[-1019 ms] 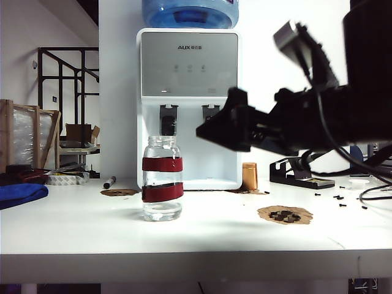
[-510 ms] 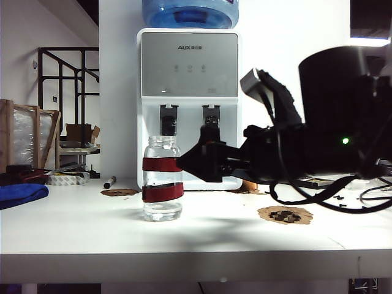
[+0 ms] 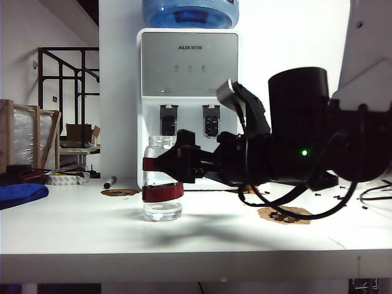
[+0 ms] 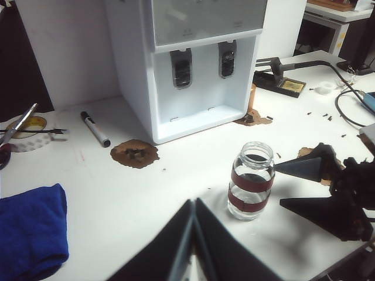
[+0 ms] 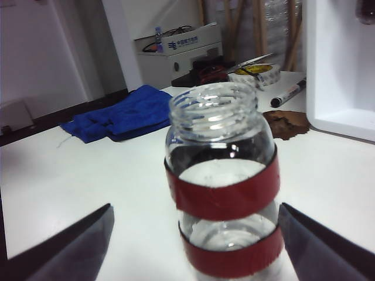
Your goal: Pick up the water bottle with two loops of red belts, then reach the front water dispenser and gently press the gray-black baffle horizontally to get a little water.
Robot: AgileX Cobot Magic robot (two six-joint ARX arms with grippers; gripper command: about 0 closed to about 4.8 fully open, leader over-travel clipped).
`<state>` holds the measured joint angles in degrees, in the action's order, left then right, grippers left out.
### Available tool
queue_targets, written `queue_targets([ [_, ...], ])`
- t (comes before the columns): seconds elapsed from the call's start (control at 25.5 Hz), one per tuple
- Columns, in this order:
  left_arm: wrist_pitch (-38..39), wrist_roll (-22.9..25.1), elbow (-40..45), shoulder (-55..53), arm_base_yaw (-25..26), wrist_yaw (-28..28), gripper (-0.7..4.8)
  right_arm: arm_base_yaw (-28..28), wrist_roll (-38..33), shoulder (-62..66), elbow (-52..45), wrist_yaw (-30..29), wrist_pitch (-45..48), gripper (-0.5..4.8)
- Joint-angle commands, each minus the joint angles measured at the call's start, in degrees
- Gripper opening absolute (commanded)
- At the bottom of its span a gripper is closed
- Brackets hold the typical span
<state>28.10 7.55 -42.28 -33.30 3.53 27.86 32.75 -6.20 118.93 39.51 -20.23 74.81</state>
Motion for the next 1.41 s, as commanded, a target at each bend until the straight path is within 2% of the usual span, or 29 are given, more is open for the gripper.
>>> queue_targets([
  [0.04,-0.3,0.7,-0.4,0.0,0.0,0.0,-0.04,0.2,-0.2,1.0,1.6,-0.8,0.6,4.79],
  [0.51,-0.3,0.7,-0.4,0.0,0.0,0.0,-0.04,0.2,0.0,2.8,6.7,-1.4,-4.1,4.79],
  [0.71,-0.3,0.7,-0.4,0.0,0.0,0.0,-0.04,0.2,-0.1,3.4,9.9,-1.0,-10.1,4.79],
  [1.14,-0.3,0.8,-0.4,0.0,0.0,0.0,-0.04,0.2,0.0,3.4,10.1,1.2,-10.8,4.79],
  [1.29,-0.3,0.9,-0.4,0.0,0.0,0.0,-0.04,0.2,0.0,3.4,10.1,1.1,-10.8,4.54],
  [1.41,-0.3,0.9,-0.4,0.0,0.0,0.0,-0.04,0.3,0.0,3.4,10.1,-0.2,-9.4,3.98],
])
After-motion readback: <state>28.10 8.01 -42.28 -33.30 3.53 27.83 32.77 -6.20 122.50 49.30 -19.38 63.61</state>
